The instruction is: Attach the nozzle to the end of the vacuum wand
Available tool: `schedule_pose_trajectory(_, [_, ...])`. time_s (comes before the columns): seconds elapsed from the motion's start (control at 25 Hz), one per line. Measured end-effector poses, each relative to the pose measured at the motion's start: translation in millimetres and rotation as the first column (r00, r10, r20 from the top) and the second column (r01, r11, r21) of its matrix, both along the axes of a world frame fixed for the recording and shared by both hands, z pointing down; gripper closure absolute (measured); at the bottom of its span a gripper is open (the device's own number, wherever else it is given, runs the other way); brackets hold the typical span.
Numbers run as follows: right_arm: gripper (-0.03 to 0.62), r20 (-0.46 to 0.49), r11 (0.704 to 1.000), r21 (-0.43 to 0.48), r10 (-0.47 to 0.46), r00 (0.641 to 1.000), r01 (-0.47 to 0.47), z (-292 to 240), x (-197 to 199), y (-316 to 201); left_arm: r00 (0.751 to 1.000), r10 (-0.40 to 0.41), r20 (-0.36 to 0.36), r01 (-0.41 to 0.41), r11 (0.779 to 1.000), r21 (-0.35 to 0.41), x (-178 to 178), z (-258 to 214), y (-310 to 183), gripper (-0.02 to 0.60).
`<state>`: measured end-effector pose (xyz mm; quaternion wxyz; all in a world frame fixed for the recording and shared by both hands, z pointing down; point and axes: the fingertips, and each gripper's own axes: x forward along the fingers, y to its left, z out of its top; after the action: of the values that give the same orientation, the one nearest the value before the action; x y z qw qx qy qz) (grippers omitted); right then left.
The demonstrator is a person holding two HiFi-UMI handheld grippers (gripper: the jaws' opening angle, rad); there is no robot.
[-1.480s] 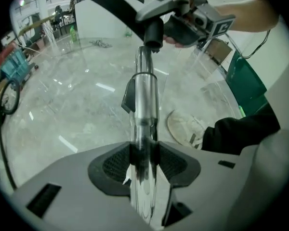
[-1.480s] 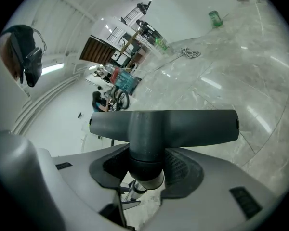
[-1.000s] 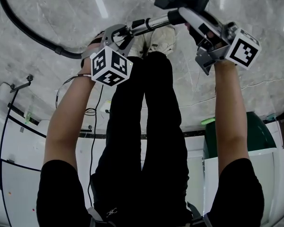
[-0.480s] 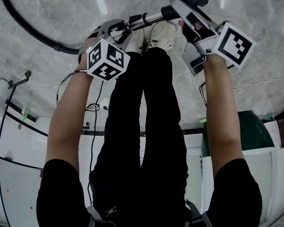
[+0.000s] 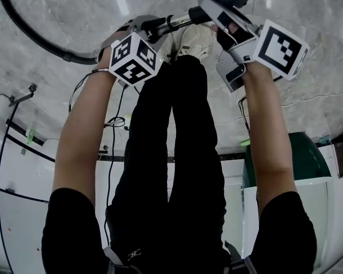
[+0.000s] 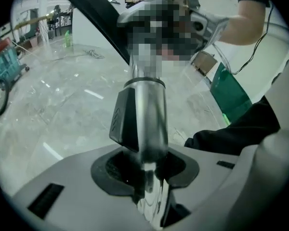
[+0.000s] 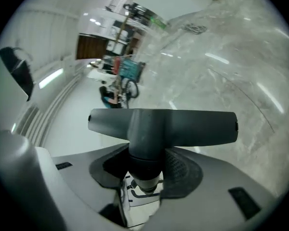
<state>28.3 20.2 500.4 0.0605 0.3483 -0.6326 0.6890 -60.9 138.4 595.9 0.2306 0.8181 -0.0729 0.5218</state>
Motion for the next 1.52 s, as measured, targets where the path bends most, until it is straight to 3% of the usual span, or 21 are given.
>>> schedule_pose_trajectory(0.12, [0.407, 0.174, 0.966, 0.251, -0.101, 0.979, 0.055, -17.7, -9.4, -2.4, 0.996, 0.032, -0.080, -0.039, 0.995, -0.092, 1.2, -12.8, 5.2, 0.433])
schedule_pose_trajectory(0.2, [0.407, 0.233, 0.954, 0.292, -0.133, 0.963, 0.061, -19.8, -11.7, -1.3, 0.996, 0.034, -0.088, -0.045, 0.990, -0.134, -0.1, -17.4, 10.1, 0.433])
schedule_pose_trajectory(0.28, [0.407, 0.196, 0.974, 0.227, -0.065, 0.978, 0.019, -12.5, -8.6, -7.2, 1.000, 0.004, -0.028, -0.007, 0.994, -0.107, -0.6, -11.6, 3.0, 0.433])
schedule_pose_trajectory(0.36, [0.408, 0.022, 0.996, 0.068, 0.059, 0.998, -0.060, -1.2, -1.2, -7.9, 0.998, -0.028, 0.054, 0.031, 0.998, -0.050, 0.5, -4.0, -3.7, 0.433])
schedule_pose_trajectory(0.4, [0.408, -0.093, 0.994, -0.019, 0.103, 0.990, -0.106, 3.3, 3.4, -4.5, 0.997, -0.036, 0.071, 0.039, 0.999, -0.035, 2.3, -3.5, -3.0, 0.433])
schedule_pose_trajectory(0.44, [0.408, -0.183, 0.986, -0.080, 0.128, 0.975, -0.145, 5.3, 6.9, -2.0, 0.997, -0.039, 0.068, 0.042, 0.999, -0.031, 4.4, -4.9, -1.6, 0.433])
schedule_pose_trajectory(0.52, [0.408, -0.227, 0.984, -0.084, 0.137, 0.964, -0.160, 2.0, 5.8, -5.8, 0.999, -0.043, 0.033, 0.044, 0.998, -0.034, 5.9, -8.9, -3.4, 0.433])
schedule_pose_trajectory(0.64, [0.408, -0.094, 0.993, 0.119, 0.035, 0.995, -0.024, -15.8, -5.7, -12.4, 0.998, -0.039, -0.044, 0.036, 0.997, -0.064, 6.8, -19.5, -5.4, 0.433])
schedule_pose_trajectory(0.72, [0.408, 0.065, 0.937, 0.341, -0.098, 0.993, 0.070, -36.1, -19.8, -16.3, 0.994, -0.037, -0.104, 0.029, 0.997, -0.072, 6.9, -29.4, -8.0, 0.433])
schedule_pose_trajectory(0.8, [0.408, 0.168, 0.888, 0.444, -0.214, 0.962, 0.120, -45.2, -35.8, -18.5, 0.992, -0.052, -0.117, 0.045, 0.997, -0.060, 0.3, -33.2, -11.2, 0.433])
schedule_pose_trajectory(0.84, [0.410, 0.184, 0.890, 0.440, -0.222, 0.957, 0.122, -43.8, -38.6, -19.4, 0.992, -0.065, -0.107, 0.060, 0.997, -0.052, -1.9, -32.4, -12.8, 0.433])
schedule_pose_trajectory(0.92, [0.410, 0.146, 0.929, 0.363, -0.137, 0.980, 0.076, -33.9, -31.2, -22.1, 0.993, -0.086, -0.079, 0.084, 0.996, -0.035, 0.8, -27.4, -16.0, 0.433])
schedule_pose_trajectory(1.0, [0.412, 0.006, 0.977, 0.210, 0.014, 1.000, -0.015, -19.2, -15.4, -18.9, 0.994, -0.088, -0.058, 0.086, 0.996, -0.031, 7.0, -24.2, -14.3, 0.433])
schedule_pose_trajectory(1.04, [0.413, -0.097, 0.990, 0.119, 0.083, 0.992, -0.071, -12.0, -7.5, -13.9, 0.995, -0.082, -0.049, 0.081, 0.996, -0.030, 9.8, -23.6, -10.7, 0.433])
schedule_pose_trajectory(1.12, [0.414, -0.297, 0.983, -0.015, 0.170, 0.940, -0.182, -1.8, 4.9, -3.6, 0.997, -0.067, -0.039, 0.067, 0.998, -0.020, 15.3, -22.3, -3.5, 0.433])
schedule_pose_trajectory(1.2, [0.416, -0.360, 0.977, -0.026, 0.189, 0.913, -0.213, -1.7, 4.7, -0.5, 0.997, -0.064, -0.050, 0.064, 0.998, -0.011, 15.5, -22.6, -0.9, 0.433])
schedule_pose_trajectory(1.28, [0.416, -0.254, 0.990, 0.071, 0.137, 0.957, -0.123, -11.1, -11.6, -1.5, 0.995, -0.059, -0.074, 0.057, 0.998, -0.026, 8.8, -25.8, 2.1, 0.433])
schedule_pose_trajectory(1.36, [0.419, -0.037, 0.969, 0.245, 0.014, 0.999, -0.004, -24.6, -30.5, -4.8, 0.993, -0.037, -0.116, 0.031, 0.998, -0.057, 5.3, -29.7, 2.8, 0.433])
schedule_pose_trajectory(1.44, [0.419, 0.147, 0.938, 0.339, -0.127, 0.981, 0.071, -29.3, -39.9, 0.8, 0.987, -0.016, -0.160, -0.001, 0.994, -0.107, 7.6, -34.2, 8.9, 0.433])
schedule_pose_trajectory(1.52, [0.419, 0.204, 0.947, 0.309, -0.159, 0.966, 0.090, -19.2, -37.7, 10.2, 0.983, -0.018, -0.180, -0.012, 0.986, -0.164, 10.8, -34.6, 20.3, 0.433])
